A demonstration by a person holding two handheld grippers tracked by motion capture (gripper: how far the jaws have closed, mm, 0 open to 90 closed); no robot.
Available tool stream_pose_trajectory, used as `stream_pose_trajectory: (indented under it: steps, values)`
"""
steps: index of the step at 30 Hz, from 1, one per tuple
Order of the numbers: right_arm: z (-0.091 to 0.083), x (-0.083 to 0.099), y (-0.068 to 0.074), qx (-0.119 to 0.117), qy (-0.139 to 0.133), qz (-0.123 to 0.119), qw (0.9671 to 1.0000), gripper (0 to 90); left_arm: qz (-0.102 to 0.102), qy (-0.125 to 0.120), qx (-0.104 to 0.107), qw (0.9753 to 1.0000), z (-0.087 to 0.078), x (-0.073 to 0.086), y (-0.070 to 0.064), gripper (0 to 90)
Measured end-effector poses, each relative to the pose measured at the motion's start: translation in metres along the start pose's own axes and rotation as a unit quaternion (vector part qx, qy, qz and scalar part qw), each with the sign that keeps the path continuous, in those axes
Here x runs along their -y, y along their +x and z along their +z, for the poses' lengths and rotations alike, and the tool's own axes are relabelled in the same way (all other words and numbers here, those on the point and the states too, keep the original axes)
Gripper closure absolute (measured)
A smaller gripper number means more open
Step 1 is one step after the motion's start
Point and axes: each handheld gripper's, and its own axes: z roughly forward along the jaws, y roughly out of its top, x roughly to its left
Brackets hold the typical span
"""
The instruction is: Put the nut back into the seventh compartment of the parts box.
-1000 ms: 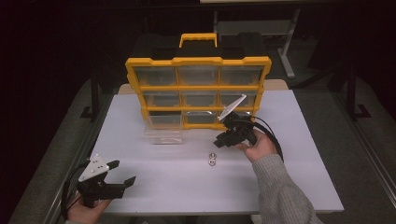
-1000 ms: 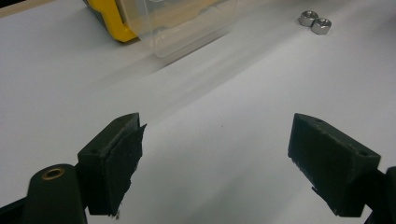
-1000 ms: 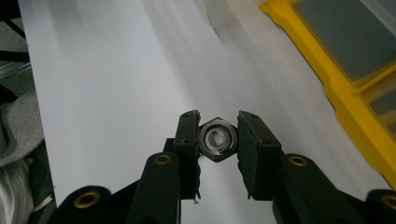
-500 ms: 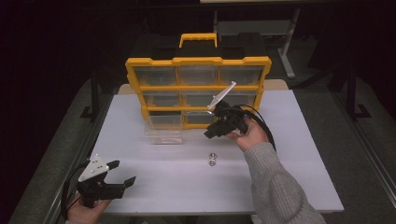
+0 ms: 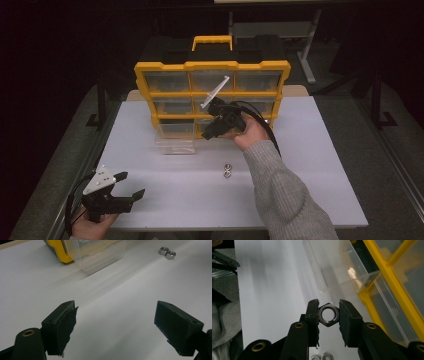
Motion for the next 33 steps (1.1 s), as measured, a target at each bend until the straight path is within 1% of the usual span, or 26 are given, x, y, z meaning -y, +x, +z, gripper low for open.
stream_pose_trajectory:
  steps: [1, 3, 7, 9, 10, 11, 13, 15, 16, 19, 20, 22, 23, 24, 26, 27, 28, 29, 30, 31, 33]
  values:
    - [0.001, -0.004, 0.001, 0.0, 0.0, 0.0, 1.0, 69.1, -0.005, -0.005, 0.0, 1.0, 0.001, 0.0, -0.001, 17.2]
    - [0.004, -0.012, 0.001, 0.0, 0.001, -0.008, 1.0, 69.1, -0.001, -0.001, 0.0, 1.0, 0.0, 0.0, 0.0, 17.2]
    - [0.011, -0.026, 0.002, -0.003, 0.006, -0.016, 0.9998, 69.1, -0.001, -0.001, 0.0, 1.0, -0.001, 0.0, 0.0, 17.2]
    - [0.013, -0.029, 0.002, -0.003, 0.008, -0.018, 0.9998, 69.1, -0.001, -0.001, 0.001, 1.0, -0.001, 0.0, 0.0, 17.2]
    - [0.017, -0.035, 0.003, -0.005, 0.012, -0.023, 0.9997, 69.1, -0.001, -0.003, 0.001, 1.0, -0.001, 0.0, 0.0, 17.2]
    - [0.017, -0.035, 0.003, -0.005, 0.012, -0.023, 0.9997, 69.1, -0.001, -0.002, 0.0, 1.0, -0.001, 0.0, 0.0, 17.2]
    - [0.023, -0.044, 0.004, -0.009, 0.014, -0.025, 0.9995, 69.1, -0.001, -0.001, 0.0, 1.0, -0.001, 0.0, 0.001, 17.2]
    - [0.024, -0.045, 0.005, -0.008, 0.016, -0.024, 0.9996, 69.1, 0.0, 0.0, 0.0, 1.0, -0.001, 0.001, 0.001, 17.2]
    - [0.029, -0.05, 0.004, -0.008, 0.019, -0.027, 0.9994, 69.1, 0.0, 0.0, 0.0, 1.0, -0.001, 0.001, 0.001, 17.2]
    - [0.033, -0.054, 0.005, -0.011, 0.022, -0.025, 0.9994, 69.1, -0.001, -0.001, 0.0, 1.0, -0.002, 0.001, 0.001, 17.2]
    - [0.035, -0.056, 0.004, -0.009, 0.024, -0.028, 0.9993, 69.1, -0.001, -0.002, 0.0, 1.0, -0.002, 0.001, 0.001, 17.2]
    - [0.043, -0.06, 0.003, -0.012, 0.027, -0.028, 0.9991, 69.1, -0.001, -0.002, 0.0, 1.0, -0.002, 0.001, 0.001, 17.2]
    - [0.043, -0.06, 0.003, -0.012, 0.027, -0.028, 0.9991, 69.1, -0.001, -0.002, 0.0, 1.0, -0.002, 0.001, 0.001, 17.2]
    - [0.046, -0.061, 0.002, -0.011, 0.032, -0.024, 0.9992, 69.1, 0.0, -0.002, 0.0, 1.0, -0.002, 0.001, 0.001, 17.2]
    - [0.052, -0.063, 0.001, -0.015, 0.03, -0.021, 0.9992, 69.1, -0.001, -0.001, 0.0, 1.0, -0.002, 0.001, 0.001, 17.2]
    - [0.055, -0.063, 0.0, -0.012, 0.032, -0.02, 0.9992, 69.1, 0.0, 0.0, 0.0, 1.0, -0.001, 0.001, 0.001, 17.2]
    - [0.058, -0.064, 0.0, -0.009, 0.036, -0.012, 0.9992, 69.1, 0.0, 0.0, 0.0, 1.0, -0.001, 0.001, 0.001, 17.2]
    - [0.064, -0.065, -0.003, -0.006, 0.033, -0.015, 0.9993, 69.1, 0.0, 0.0, 0.0, 1.0, -0.002, 0.001, 0.001, 17.2]
    - [0.064, -0.065, -0.003, -0.006, 0.033, -0.015, 0.9993, 69.1, 0.0, 0.0, 0.0, 1.0, -0.002, 0.001, 0.001, 17.2]
    - [0.07, -0.065, -0.004, -0.005, 0.04, -0.01, 0.9991, 69.0, 0.0, -0.001, 0.0, 1.0, -0.002, 0.001, 0.001, 17.2]
    - [0.073, -0.065, -0.006, -0.006, 0.043, -0.009, 0.999, 69.0, 0.0, 0.0, 0.0, 1.0, -0.002, 0.001, 0.001, 17.2]
